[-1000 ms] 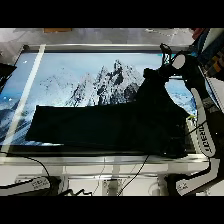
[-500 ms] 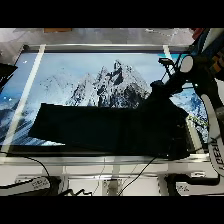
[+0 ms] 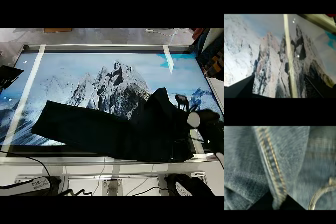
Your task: Fold the clothes and pants, and hang the long-sleeved shirts on hangers.
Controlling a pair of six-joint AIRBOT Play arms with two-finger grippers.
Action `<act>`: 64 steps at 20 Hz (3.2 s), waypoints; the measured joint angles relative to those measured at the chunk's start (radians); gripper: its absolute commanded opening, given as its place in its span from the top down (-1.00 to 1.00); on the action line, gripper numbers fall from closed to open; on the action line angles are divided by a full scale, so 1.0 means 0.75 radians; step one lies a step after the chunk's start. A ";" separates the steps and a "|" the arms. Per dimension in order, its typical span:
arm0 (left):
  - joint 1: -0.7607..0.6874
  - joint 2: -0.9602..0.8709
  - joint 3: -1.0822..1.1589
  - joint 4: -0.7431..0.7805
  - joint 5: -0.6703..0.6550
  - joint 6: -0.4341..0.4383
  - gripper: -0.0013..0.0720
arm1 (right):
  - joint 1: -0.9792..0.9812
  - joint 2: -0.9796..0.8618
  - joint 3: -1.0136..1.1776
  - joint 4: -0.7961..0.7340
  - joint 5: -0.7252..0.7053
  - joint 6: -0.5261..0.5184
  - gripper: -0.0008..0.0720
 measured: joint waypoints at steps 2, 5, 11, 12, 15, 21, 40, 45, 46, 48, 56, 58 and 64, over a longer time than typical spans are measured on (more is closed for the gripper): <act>-0.063 -0.003 0.000 0.014 -0.027 0.001 -0.93 | 0.000 0.045 -0.087 -0.016 0.049 0.054 0.87; -0.234 -0.014 -0.001 0.079 -0.064 0.000 -0.93 | 0.000 0.076 -0.146 -0.070 0.146 0.093 0.87; -0.803 -0.154 -0.001 0.149 -0.021 -0.067 -0.71 | 0.000 0.093 -0.179 -0.129 0.211 0.116 0.87; -0.904 -0.192 -0.002 0.152 0.014 -0.083 -0.71 | 0.000 0.094 -0.180 -0.132 0.205 0.118 0.87; -1.184 -0.318 -0.002 0.160 0.142 -0.153 -0.71 | 0.000 0.095 -0.182 -0.138 0.188 0.119 0.87; -1.515 -0.539 0.021 0.163 0.267 -0.323 -0.72 | 0.000 0.095 -0.183 -0.140 0.129 0.121 0.87; -1.757 -1.126 0.740 0.226 0.570 -0.361 -0.72 | 0.001 0.095 -0.183 -0.109 0.089 0.122 0.87; -1.842 -1.152 0.760 0.265 0.784 -0.307 -0.38 | 0.001 0.095 -0.177 -0.105 0.090 0.122 0.87; -1.856 -1.153 0.763 0.267 0.826 -0.302 -0.18 | 0.001 0.095 -0.174 -0.105 0.090 0.122 0.87; -1.878 -1.156 0.765 0.273 0.891 -0.298 0.34 | 0.001 0.095 -0.162 -0.104 0.090 0.122 0.87; -1.879 -1.143 0.768 0.281 0.967 -0.289 0.91 | 0.001 0.095 -0.124 -0.100 0.091 0.122 0.87; -1.846 -1.110 0.768 0.315 0.932 -0.289 0.91 | 0.001 0.095 -0.121 -0.100 0.091 0.122 0.87; -1.700 -0.900 0.768 0.644 0.757 -0.260 0.91 | 0.001 0.095 -0.119 -0.097 0.009 0.122 0.58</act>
